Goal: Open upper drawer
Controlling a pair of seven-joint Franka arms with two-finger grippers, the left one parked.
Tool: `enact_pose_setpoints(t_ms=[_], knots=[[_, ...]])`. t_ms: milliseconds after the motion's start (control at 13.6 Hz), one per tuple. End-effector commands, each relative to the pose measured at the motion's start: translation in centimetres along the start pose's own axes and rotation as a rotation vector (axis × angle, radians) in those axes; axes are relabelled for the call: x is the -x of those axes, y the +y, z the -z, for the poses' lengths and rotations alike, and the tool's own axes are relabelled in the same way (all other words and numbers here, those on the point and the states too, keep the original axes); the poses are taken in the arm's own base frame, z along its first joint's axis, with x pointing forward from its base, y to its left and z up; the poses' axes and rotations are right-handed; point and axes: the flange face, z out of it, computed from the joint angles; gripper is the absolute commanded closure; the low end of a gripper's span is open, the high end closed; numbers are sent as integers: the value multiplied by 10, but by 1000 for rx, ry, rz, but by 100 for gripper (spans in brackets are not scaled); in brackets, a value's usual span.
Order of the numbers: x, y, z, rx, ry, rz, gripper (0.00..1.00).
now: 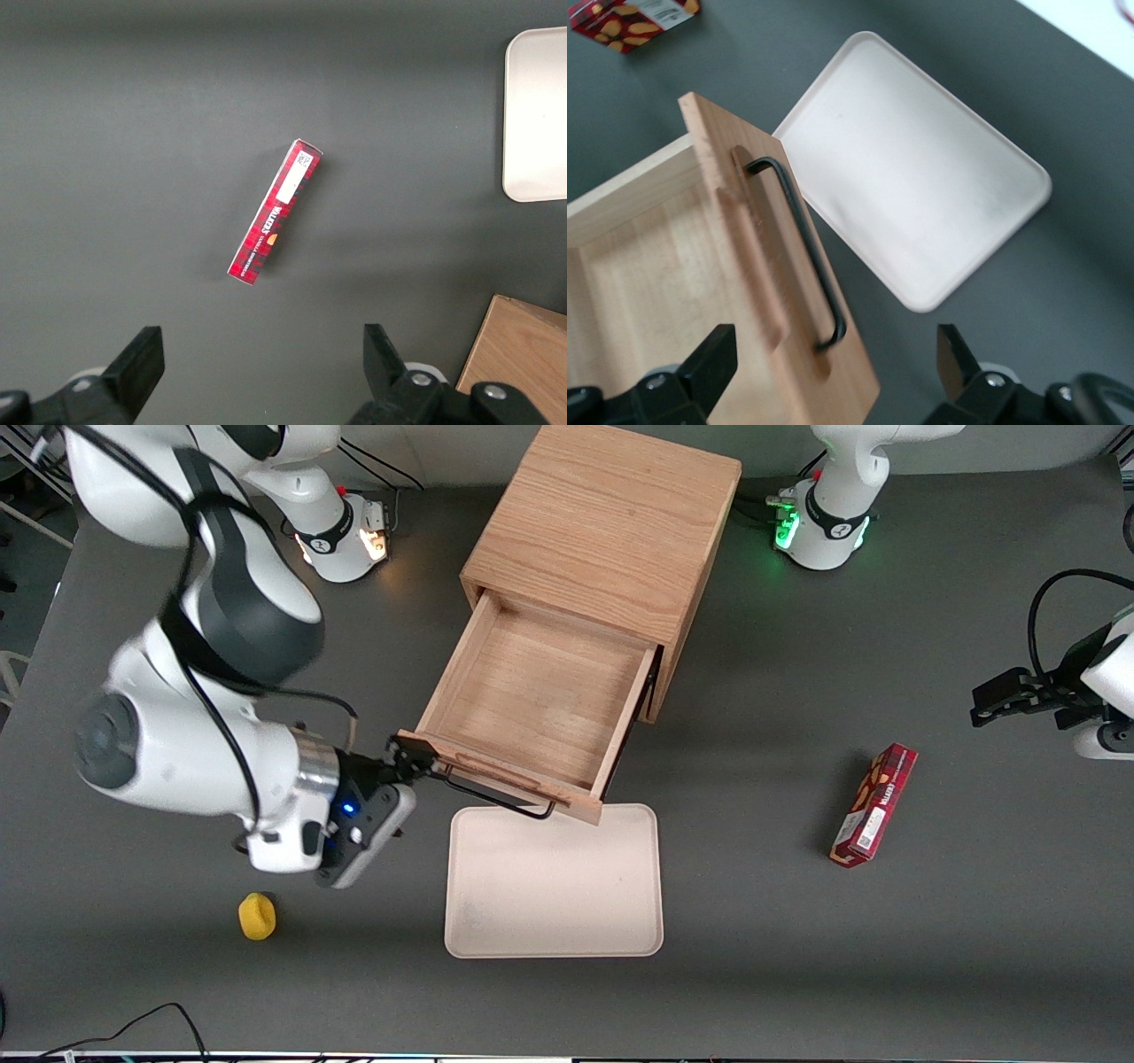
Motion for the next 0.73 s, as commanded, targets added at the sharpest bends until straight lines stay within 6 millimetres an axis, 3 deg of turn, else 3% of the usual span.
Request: enact_pose_setpoints(t_ms=[0, 147, 220, 440, 661], knots=[[33, -43, 54, 106, -16, -239, 0], [68, -69, 96, 188, -25, -408, 0], [91, -71, 118, 213, -53, -447, 0], [151, -62, 152, 302, -148, -560, 0], [218, -41, 135, 331, -204, -675, 0]])
